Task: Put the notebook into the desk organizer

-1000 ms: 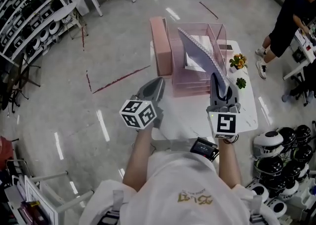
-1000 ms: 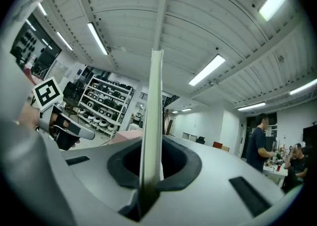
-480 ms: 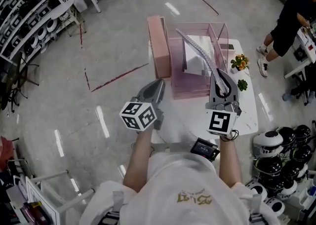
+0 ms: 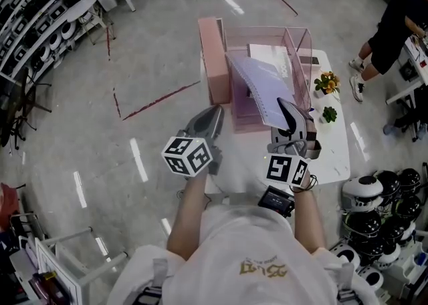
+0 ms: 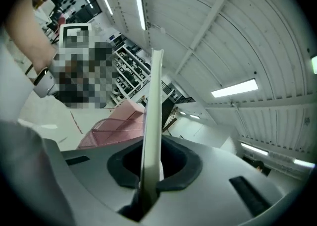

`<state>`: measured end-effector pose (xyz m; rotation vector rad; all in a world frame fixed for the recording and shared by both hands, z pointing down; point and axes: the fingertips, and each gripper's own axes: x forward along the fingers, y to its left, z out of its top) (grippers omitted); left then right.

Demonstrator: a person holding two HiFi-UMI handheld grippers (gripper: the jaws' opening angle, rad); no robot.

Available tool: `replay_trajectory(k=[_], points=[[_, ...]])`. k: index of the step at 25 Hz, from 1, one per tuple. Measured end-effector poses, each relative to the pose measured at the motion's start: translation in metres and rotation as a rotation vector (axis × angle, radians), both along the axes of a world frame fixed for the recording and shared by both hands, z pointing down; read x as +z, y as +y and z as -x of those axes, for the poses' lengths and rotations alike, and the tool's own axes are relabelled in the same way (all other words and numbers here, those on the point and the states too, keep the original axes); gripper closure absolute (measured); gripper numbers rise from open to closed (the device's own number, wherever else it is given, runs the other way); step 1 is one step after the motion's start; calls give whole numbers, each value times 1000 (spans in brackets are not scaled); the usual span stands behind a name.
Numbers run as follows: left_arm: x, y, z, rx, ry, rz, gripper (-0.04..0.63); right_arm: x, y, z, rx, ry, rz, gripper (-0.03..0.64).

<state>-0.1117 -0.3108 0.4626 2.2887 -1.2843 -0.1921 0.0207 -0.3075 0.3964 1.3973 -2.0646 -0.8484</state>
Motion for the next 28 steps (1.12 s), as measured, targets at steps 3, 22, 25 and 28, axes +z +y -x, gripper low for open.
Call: replay_trajectory(k=[3, 22, 25, 28], points=[[3, -1, -1, -2, -1, 7, 577, 10, -4, 1, 5, 75, -11, 577], [25, -15, 8, -9, 15, 56, 577, 79, -51, 13, -40, 256, 292, 554], [26, -16, 6, 3, 21, 61, 577, 87, -53, 15, -65, 253, 379, 531], [26, -15, 3, 17, 22, 64, 577, 86, -53, 16, -75, 255, 411, 523]])
